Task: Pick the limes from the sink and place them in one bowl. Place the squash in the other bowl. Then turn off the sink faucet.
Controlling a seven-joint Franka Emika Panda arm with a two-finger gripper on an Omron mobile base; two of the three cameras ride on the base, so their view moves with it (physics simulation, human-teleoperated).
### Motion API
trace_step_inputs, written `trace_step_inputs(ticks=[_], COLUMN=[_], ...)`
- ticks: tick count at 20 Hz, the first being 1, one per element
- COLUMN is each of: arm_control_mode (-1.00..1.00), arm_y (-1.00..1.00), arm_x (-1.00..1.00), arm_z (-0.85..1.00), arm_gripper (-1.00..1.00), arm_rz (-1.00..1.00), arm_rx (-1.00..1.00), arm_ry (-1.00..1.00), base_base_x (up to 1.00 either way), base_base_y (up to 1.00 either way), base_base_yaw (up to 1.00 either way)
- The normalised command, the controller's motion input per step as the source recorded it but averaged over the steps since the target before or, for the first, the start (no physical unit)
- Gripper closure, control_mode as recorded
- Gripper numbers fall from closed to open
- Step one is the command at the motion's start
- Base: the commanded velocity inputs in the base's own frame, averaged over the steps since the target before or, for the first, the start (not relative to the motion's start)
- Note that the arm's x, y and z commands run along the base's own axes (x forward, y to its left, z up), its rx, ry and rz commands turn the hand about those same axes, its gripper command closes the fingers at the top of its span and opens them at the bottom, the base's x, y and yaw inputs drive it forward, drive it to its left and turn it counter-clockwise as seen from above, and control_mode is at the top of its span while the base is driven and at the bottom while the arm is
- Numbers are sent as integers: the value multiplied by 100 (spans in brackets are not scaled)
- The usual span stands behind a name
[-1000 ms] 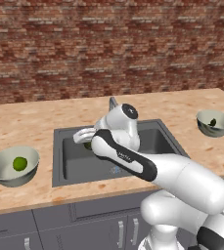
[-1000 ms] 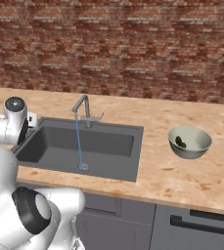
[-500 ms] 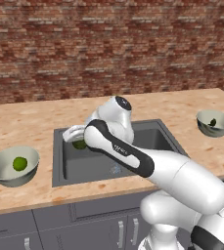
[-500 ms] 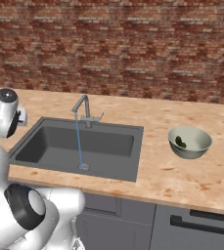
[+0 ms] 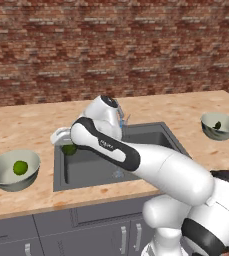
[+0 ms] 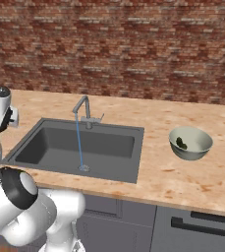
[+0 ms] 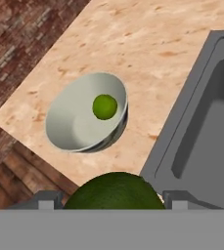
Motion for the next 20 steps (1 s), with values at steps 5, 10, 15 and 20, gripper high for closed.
trace_step_inputs(ticks=[5,10,15,20], arm_control_mode=[-100,-100,-100,-100], arm_y=[42,38,35,41], arm_x=[15,30,38,40], arm_z=[-34,-36,-1,-8], arm_gripper=[100,100,100,100], arm_rz=[0,0,0,0], arm_rx=[-2,-3,0,-2], arm_ry=[5,11,10,8], base_base_x=[0,0,0,0], base_base_y=[0,0,0,0], base_base_yaw=[0,0,0,0])
